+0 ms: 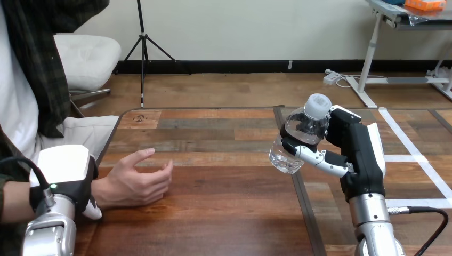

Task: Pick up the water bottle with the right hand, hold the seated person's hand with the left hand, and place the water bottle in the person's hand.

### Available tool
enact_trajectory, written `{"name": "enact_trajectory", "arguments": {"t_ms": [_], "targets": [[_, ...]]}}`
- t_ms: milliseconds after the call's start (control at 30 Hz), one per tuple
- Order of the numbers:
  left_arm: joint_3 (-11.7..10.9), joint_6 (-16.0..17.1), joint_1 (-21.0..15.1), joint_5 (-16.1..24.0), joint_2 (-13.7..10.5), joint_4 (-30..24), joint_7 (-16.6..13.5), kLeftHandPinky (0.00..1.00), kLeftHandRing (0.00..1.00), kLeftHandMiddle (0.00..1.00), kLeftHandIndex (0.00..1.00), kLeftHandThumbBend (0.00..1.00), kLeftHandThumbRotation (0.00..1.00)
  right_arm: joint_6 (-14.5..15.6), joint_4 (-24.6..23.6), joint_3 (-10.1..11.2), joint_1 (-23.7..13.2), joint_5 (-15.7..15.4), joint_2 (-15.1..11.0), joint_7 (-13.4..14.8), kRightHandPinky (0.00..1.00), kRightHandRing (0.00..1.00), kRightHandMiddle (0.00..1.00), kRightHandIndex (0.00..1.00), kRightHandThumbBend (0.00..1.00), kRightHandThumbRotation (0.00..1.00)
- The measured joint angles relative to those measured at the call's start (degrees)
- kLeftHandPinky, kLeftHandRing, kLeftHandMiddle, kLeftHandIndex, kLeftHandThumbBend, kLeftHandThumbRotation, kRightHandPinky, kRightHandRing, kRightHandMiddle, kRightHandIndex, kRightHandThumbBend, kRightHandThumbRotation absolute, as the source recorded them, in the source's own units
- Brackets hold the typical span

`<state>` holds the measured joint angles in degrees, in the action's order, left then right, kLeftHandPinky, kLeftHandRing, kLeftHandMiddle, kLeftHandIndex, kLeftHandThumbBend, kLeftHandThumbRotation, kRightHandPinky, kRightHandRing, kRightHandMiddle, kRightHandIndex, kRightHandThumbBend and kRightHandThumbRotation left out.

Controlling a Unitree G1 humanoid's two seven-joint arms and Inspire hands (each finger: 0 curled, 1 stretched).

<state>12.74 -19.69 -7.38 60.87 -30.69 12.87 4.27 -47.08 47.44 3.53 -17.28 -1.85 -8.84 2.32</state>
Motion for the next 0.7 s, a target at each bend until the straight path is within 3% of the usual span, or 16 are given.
{"name": "enact_trajectory", "arguments": {"t_ms": [700], "targets": [[0.3, -1.1, 0.2, -1.4, -0.6, -2.7, 6.4, 0.60, 0.63, 0.66, 0.67, 0.78, 0.00, 0.0, 0.0, 1.1, 0.0, 0.6, 0.0, -1.0, 0.38, 0.43, 0.49, 0.51, 0.73, 0.00]]}}
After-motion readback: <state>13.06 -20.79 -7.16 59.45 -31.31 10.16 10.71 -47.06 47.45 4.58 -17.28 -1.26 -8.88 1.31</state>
